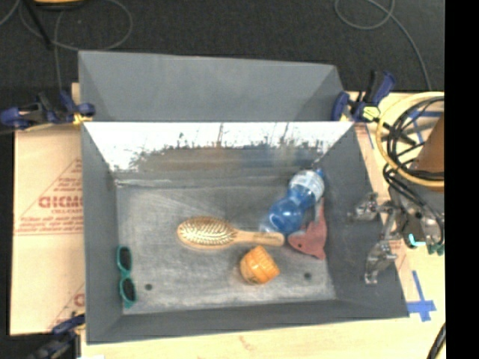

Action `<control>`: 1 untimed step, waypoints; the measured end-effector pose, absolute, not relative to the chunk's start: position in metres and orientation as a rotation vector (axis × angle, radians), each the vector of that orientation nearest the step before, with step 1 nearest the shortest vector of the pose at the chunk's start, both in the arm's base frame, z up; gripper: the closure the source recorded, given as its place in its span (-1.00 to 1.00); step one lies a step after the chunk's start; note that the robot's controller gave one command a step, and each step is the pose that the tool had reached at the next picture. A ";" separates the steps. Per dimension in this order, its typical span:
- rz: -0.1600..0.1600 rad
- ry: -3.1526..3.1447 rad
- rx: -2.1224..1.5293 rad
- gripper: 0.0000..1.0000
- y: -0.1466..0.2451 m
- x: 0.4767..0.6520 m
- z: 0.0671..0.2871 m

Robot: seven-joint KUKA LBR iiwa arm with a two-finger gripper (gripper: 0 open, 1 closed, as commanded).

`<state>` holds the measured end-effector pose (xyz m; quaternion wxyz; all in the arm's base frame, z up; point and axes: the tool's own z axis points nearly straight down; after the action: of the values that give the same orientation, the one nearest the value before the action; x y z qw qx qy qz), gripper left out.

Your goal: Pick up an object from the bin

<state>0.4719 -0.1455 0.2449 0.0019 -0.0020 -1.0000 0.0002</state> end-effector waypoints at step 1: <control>0.004 -3.145 0.000 -1.00 -0.145 0.474 0.249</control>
Offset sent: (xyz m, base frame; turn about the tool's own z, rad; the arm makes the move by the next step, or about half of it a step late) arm 0.0984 0.0370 -0.1147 0.2082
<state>0.4736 -0.1450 0.2485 -0.0019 -0.0002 -1.0000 0.0012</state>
